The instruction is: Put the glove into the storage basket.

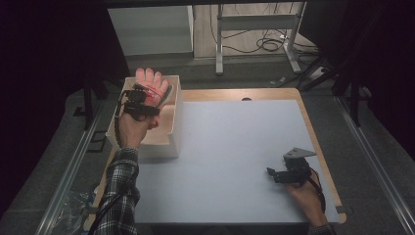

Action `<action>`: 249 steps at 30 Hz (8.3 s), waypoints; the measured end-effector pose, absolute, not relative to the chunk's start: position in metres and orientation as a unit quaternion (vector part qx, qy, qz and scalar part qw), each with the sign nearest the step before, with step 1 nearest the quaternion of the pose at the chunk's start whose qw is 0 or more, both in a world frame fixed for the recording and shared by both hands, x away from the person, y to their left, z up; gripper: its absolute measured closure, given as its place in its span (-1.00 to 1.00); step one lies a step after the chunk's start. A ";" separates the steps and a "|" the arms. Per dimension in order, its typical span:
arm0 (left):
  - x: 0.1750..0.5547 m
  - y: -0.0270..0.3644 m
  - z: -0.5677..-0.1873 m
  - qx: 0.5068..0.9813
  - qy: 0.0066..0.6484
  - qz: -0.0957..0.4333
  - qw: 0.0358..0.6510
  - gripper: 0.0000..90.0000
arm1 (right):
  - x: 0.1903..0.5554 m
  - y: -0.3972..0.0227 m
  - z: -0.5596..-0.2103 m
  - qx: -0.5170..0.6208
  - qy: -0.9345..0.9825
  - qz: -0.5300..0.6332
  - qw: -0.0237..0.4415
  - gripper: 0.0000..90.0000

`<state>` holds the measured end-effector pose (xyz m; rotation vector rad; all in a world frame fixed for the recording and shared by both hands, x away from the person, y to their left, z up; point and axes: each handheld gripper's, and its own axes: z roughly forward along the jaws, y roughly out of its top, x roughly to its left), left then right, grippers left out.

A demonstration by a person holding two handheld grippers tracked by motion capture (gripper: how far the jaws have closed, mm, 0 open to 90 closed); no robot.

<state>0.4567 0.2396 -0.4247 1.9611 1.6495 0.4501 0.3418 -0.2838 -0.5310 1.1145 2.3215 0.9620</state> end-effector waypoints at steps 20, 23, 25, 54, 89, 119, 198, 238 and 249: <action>0.483 0.213 -0.471 0.747 0.617 0.144 0.198 -0.07 | 0.342 -0.284 -0.531 0.398 0.828 0.343 0.195 -0.66; 0.488 0.208 -0.476 0.751 0.620 0.133 0.185 -0.08 | 0.342 -0.284 -0.531 0.397 0.828 0.344 0.195 -0.66; 0.491 0.207 -0.479 0.752 0.621 0.129 0.179 -0.10 | 0.342 -0.284 -0.531 0.398 0.828 0.343 0.195 -0.66; 0.487 0.207 -0.474 0.762 0.615 0.111 0.168 -0.89 | 0.342 -0.284 -0.531 0.398 0.828 0.344 0.195 -0.66; 0.457 0.229 -0.441 0.756 0.586 0.133 0.260 -0.94 | 0.342 -0.284 -0.531 0.398 0.828 0.343 0.195 -0.66; 0.414 0.232 -0.423 0.775 0.527 0.157 0.312 -0.92 | 0.342 -0.284 -0.531 0.397 0.828 0.343 0.196 -0.66; 0.282 0.174 -0.442 0.816 0.392 0.134 0.404 -0.91 | 0.341 -0.284 -0.531 0.397 0.829 0.342 0.197 -0.66; 0.283 0.115 -0.534 0.849 0.364 0.104 0.370 -0.92 | 0.341 -0.284 -0.531 0.397 0.829 0.342 0.197 -0.66; 0.280 0.107 -0.548 0.858 0.357 0.123 0.349 -0.99 | 0.341 -0.283 -0.531 0.397 0.828 0.342 0.197 -0.66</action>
